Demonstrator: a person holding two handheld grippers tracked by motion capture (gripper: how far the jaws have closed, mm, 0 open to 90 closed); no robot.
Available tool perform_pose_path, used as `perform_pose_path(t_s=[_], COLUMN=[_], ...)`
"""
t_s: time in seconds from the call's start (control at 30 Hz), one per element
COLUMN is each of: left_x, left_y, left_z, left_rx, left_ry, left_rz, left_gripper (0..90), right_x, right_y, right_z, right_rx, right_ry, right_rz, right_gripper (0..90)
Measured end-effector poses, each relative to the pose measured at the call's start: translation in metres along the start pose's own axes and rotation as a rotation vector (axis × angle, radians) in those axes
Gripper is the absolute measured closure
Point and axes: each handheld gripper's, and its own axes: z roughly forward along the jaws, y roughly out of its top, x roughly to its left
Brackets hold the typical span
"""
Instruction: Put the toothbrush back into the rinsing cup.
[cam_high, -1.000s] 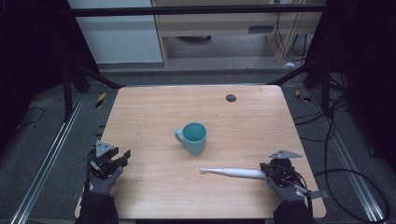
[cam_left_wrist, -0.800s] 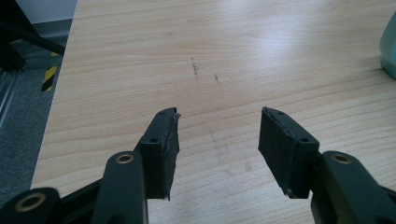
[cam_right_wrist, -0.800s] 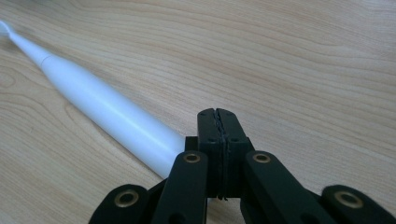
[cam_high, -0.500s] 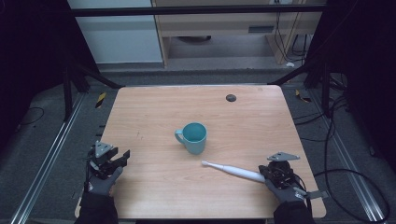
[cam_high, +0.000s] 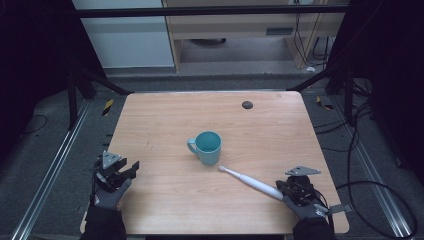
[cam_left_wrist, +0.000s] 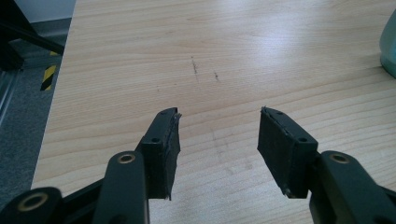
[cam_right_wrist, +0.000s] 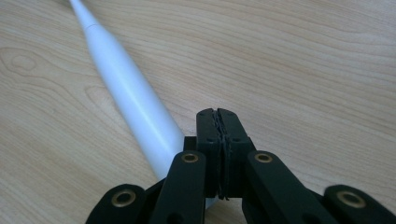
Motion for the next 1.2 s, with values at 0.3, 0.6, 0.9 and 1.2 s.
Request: perform_pose_path(t_s=[0.3,0.6,0.9,1.2], left_x=[0.001,0.002,0.002,0.001], left_y=[0.000,-0.001,-0.001,-0.001], left_z=[0.000,0.001,0.000,0.000], left_rx=[0.007,0.011,0.010,0.011], left_ry=[0.006,0.004,0.008,0.009], left_rz=[-0.005,-0.010,-0.014,-0.009], left_gripper=[46.9,45.9,45.5,44.9], right_x=[0.006,0.012,0.020,0.026], right_y=[-0.004,-0.006,-0.007,-0.007], right_z=[-0.003,-0.003,-0.004,-0.002], right_rx=[0.003,0.016,0.024,0.036], right_ry=[0.015,0.025,0.041,0.053], right_rz=[-0.011,-0.022,-0.036,-0.049], right_gripper=[88.1,87.9,87.5,87.2])
